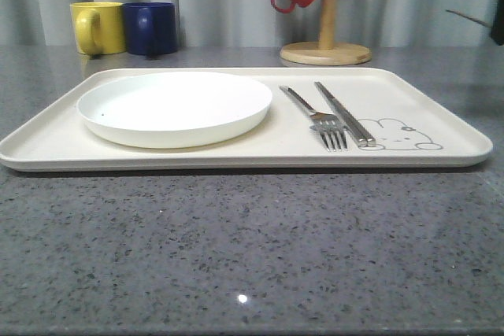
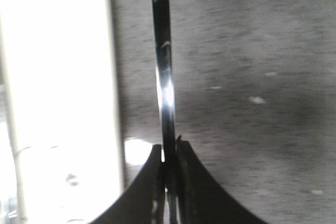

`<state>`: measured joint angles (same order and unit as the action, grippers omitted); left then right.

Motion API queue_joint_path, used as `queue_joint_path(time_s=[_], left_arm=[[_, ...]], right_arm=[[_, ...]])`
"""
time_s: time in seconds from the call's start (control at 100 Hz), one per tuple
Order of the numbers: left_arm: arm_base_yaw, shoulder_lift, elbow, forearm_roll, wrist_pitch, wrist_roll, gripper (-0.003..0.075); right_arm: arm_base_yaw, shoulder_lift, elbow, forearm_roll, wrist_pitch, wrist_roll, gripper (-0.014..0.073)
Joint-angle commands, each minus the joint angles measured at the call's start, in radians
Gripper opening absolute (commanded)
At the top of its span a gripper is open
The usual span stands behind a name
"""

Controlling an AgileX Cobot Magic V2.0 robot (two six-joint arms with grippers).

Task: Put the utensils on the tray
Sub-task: 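Grasp the silver spoon and lay it on the tray beside the chopsticks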

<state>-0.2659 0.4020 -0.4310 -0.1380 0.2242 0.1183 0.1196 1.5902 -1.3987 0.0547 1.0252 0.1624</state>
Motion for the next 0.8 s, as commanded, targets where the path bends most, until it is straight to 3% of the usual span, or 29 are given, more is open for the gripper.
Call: queue_joint_path(time_s=[0.0, 0.29, 0.69, 0.79], left_arm=[[-0.007, 0.007, -0.026, -0.003, -0.082, 0.000, -0.0019], [-0.007, 0.007, -0.026, -0.003, -0.082, 0.000, -0.0019], [-0.007, 0.007, -0.026, -0.003, -0.082, 0.000, -0.0019], [-0.007, 0.007, -0.026, -0.003, -0.082, 0.000, -0.0019]], right_arm=[[0.069, -0.035, -0.030, -0.019, -0.044, 0.058, -0.0057], [0.229, 0.013, -0.030, -0.110, -0.075, 0.207, -0.0057], [0.239, 0.120, -0.030, -0.103, -0.080, 0.211, -0.0054], [0.239, 0.131, -0.030, -0.101, -0.080, 0.211, -0.0012]])
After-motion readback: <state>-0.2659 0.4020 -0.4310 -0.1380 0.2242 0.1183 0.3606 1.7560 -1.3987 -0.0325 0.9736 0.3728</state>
